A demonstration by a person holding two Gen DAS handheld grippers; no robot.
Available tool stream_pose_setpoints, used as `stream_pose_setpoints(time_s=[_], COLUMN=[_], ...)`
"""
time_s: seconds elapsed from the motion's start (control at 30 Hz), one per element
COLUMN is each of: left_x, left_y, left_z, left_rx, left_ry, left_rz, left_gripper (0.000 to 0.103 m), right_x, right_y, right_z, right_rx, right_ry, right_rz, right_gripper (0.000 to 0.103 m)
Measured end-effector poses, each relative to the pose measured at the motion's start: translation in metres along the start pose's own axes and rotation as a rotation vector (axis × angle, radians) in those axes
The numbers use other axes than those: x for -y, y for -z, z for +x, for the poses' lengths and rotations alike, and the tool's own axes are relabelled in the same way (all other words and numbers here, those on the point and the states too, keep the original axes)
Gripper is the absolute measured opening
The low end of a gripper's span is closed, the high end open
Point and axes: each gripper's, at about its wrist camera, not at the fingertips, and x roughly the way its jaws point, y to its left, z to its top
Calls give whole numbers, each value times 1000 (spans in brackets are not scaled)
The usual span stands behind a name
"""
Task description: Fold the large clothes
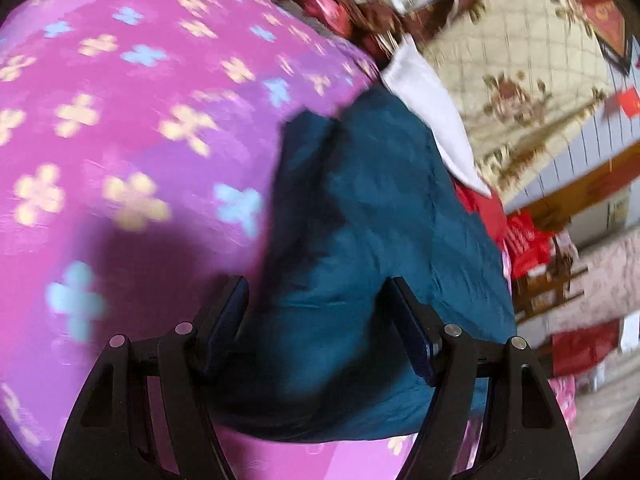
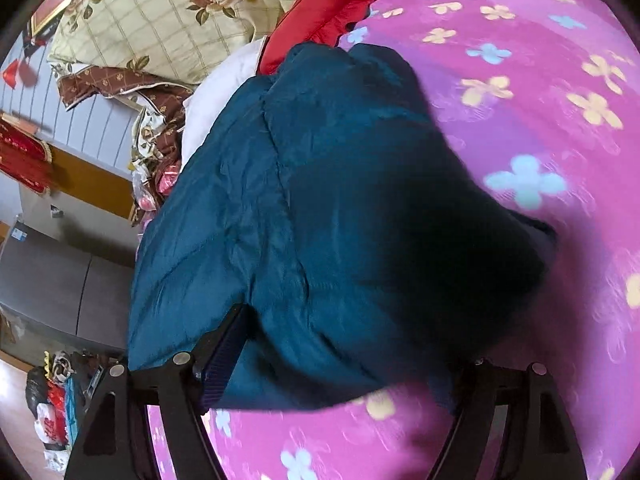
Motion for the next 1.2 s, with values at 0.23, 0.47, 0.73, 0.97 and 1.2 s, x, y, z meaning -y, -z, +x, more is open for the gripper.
stream_pose_setpoints(time_s=[0.23, 0.47, 0.73, 0.97, 1.2], left_x=[30, 50, 48, 43, 42], left_y=[21, 56, 81, 73, 80], left_z=[2, -23, -30, -46, -49], left_rx=[-11, 10, 9, 20, 32], left_ry=[-171, -314, -369, -289, -281], left_rz=[123, 264, 326, 221, 239], left_gripper=[45, 32, 31, 33, 41], right_x=[-3, -6, -5, -4, 16], right_y=[1, 14, 50, 48, 35], right_z=[1, -14, -31, -44, -58], right_rx=[-3, -18, -54, -12, 46], right_ry=[63, 81, 88, 152, 137], right_rz=[-40, -106, -205, -206, -88], right_gripper=[45, 33, 26, 32, 56])
